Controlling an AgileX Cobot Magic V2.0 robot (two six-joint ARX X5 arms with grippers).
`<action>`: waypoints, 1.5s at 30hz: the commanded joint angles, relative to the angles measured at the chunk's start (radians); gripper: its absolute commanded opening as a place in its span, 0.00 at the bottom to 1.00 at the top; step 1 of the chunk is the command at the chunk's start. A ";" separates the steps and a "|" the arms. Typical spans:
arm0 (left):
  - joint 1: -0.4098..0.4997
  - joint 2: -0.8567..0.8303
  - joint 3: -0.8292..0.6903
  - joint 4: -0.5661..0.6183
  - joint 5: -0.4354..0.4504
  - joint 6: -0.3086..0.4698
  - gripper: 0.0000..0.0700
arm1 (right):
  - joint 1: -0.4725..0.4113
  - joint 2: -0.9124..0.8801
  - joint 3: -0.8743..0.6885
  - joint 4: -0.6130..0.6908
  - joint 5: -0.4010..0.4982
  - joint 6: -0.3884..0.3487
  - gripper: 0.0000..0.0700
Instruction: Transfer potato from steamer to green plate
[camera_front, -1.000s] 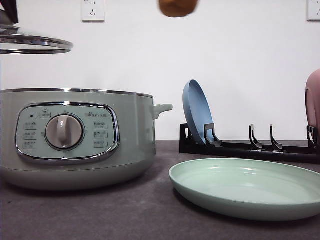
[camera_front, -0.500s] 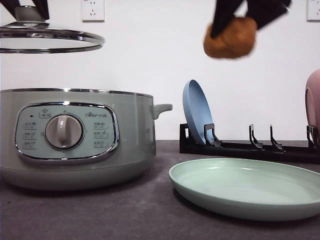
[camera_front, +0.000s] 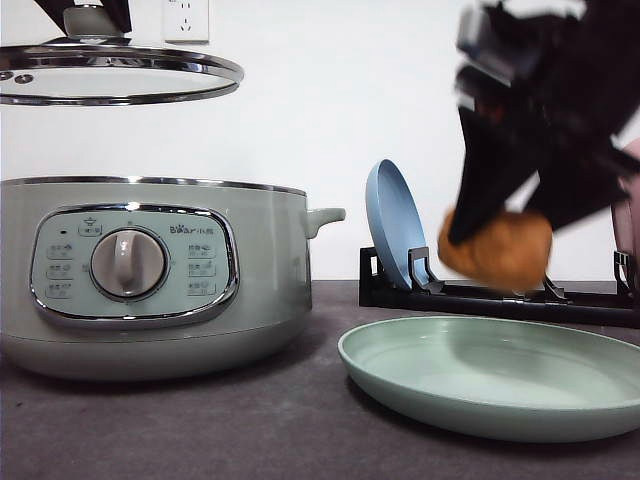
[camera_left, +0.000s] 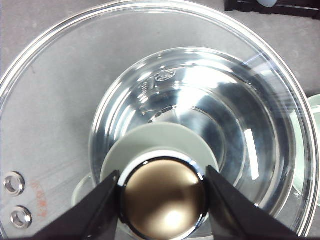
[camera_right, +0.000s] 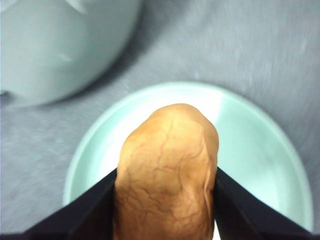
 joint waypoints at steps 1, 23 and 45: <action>-0.006 -0.005 0.043 0.029 0.003 -0.002 0.00 | 0.006 0.012 -0.030 0.058 0.004 0.079 0.28; -0.025 -0.005 0.043 0.027 0.003 -0.002 0.00 | 0.011 0.078 -0.148 0.181 0.049 0.162 0.50; -0.104 0.001 0.043 0.027 0.003 -0.002 0.00 | -0.036 0.007 -0.018 0.086 0.057 0.089 0.80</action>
